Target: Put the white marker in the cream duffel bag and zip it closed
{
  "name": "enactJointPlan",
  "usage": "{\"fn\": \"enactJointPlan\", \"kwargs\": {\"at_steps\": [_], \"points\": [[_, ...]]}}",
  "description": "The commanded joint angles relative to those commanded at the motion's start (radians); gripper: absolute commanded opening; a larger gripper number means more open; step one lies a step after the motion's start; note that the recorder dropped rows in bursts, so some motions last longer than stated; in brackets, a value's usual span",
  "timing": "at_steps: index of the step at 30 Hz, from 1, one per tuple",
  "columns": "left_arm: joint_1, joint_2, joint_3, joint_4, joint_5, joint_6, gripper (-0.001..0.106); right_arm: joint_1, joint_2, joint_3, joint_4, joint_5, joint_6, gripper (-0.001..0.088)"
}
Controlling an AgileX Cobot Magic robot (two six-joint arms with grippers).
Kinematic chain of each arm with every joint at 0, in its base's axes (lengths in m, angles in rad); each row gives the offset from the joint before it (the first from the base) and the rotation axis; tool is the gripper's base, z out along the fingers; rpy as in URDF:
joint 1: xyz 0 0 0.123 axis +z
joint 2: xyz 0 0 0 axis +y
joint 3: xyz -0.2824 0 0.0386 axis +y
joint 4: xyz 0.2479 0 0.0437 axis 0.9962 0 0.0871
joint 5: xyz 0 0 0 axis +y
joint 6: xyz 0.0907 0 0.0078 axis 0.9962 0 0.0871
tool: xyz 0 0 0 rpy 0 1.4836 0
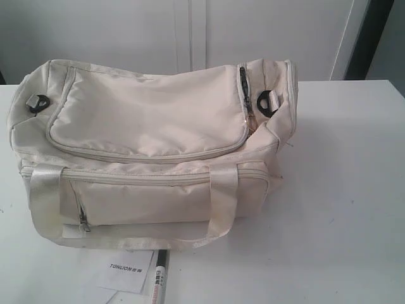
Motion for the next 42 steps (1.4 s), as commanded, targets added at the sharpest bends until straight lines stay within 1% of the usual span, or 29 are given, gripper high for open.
{"fn": "enactJointPlan", "kwargs": {"at_steps": [4,7,9,11,13,14,15,20,23,26,29,31,35,42], "points": [[0.0,0.0,0.0,0.0,0.0,0.0,0.0,0.0,0.0,0.0,0.028,-0.115,0.035,0.0],[0.0,0.0,0.0,0.0,0.0,0.0,0.0,0.0,0.0,0.0,0.037,-0.251,0.08,0.0],[0.0,0.0,0.0,0.0,0.0,0.0,0.0,0.0,0.0,0.0,0.038,-0.373,0.117,0.0],[0.0,0.0,0.0,0.0,0.0,0.0,0.0,0.0,0.0,0.0,0.046,-0.511,0.253,0.0],[0.0,0.0,0.0,0.0,0.0,0.0,0.0,0.0,0.0,0.0,0.046,-0.6,0.386,0.0],[0.0,0.0,0.0,0.0,0.0,0.0,0.0,0.0,0.0,0.0,0.046,-0.616,0.446,0.0],[0.0,0.0,0.0,0.0,0.0,0.0,0.0,0.0,0.0,0.0,0.039,-0.616,0.472,0.0],[0.0,0.0,0.0,0.0,0.0,0.0,0.0,0.0,0.0,-0.004,0.011,-0.602,0.472,0.0],[0.0,0.0,0.0,0.0,0.0,0.0,0.0,0.0,0.004,-0.076,0.011,-0.602,0.422,0.0],[0.0,0.0,0.0,0.0,0.0,0.0,0.0,0.0,0.099,-0.184,0.008,-0.602,0.36,0.0],[0.0,0.0,0.0,0.0,0.0,0.0,0.0,0.0,0.229,-0.281,-0.005,-0.596,0.323,0.0],[0.0,0.0,0.0,0.0,0.0,0.0,0.0,0.0,0.323,-0.366,-0.05,-0.535,0.323,0.0],[0.0,0.0,0.0,0.0,0.0,0.0,0.0,0.0,0.45,-0.491,-0.11,-0.428,0.325,0.0],[0.0,0.0,0.0,0.0,0.0,0.0,0.0,0.0,0.651,-0.66,-0.111,-0.247,0.321,0.0]]}}
